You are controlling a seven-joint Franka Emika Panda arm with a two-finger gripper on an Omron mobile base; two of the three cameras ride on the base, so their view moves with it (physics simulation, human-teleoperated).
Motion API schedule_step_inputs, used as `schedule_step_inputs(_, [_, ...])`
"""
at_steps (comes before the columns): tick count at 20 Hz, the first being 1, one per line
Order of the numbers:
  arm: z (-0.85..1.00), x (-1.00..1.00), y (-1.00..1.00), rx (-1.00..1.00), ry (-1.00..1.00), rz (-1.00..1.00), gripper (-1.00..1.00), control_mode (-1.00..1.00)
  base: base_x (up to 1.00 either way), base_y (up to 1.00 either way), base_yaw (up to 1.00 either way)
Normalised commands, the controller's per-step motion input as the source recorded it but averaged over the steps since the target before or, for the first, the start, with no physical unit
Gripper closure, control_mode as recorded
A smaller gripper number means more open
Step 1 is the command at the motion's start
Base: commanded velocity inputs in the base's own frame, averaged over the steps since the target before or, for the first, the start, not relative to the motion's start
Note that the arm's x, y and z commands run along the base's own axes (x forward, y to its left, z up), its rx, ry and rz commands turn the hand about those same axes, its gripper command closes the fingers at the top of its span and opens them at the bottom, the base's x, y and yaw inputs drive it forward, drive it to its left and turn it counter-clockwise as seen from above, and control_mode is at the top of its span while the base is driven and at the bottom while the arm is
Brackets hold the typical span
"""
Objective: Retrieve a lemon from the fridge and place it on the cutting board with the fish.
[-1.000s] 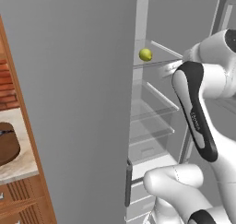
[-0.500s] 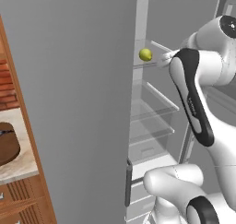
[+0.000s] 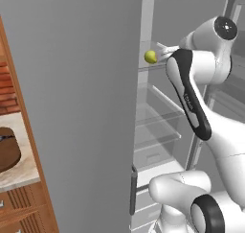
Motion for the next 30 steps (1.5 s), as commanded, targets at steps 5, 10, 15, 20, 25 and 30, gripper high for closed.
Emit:
schedule_step_inputs(5, [0.0, 0.1, 0.0, 0.13, 0.0, 0.0, -1.0, -1.0, 0.0, 0.0, 0.0])
schedule_step_inputs(10, [0.0, 0.16, 0.12, 0.0, 0.02, 0.0, -1.0, -1.0, 0.0, 0.0, 0.0])
schedule_step_inputs(15, [0.0, 0.35, 0.12, 0.0, 0.0, 0.0, -1.0, -1.0, 0.0, 0.0, 0.0])
schedule_step_inputs(20, [0.0, 0.46, 0.02, 0.0, 0.0, 0.0, -1.0, -1.0, 0.0, 0.0, 0.0])
schedule_step_inputs(25, [0.0, 0.36, 0.0, 0.0, 0.0, 0.0, -1.0, -1.0, 0.0, 0.0, 0.0])
schedule_step_inputs(30, [0.0, 0.34, 0.02, 0.0, 0.0, 0.0, -1.0, -1.0, 0.0, 0.0, 0.0])
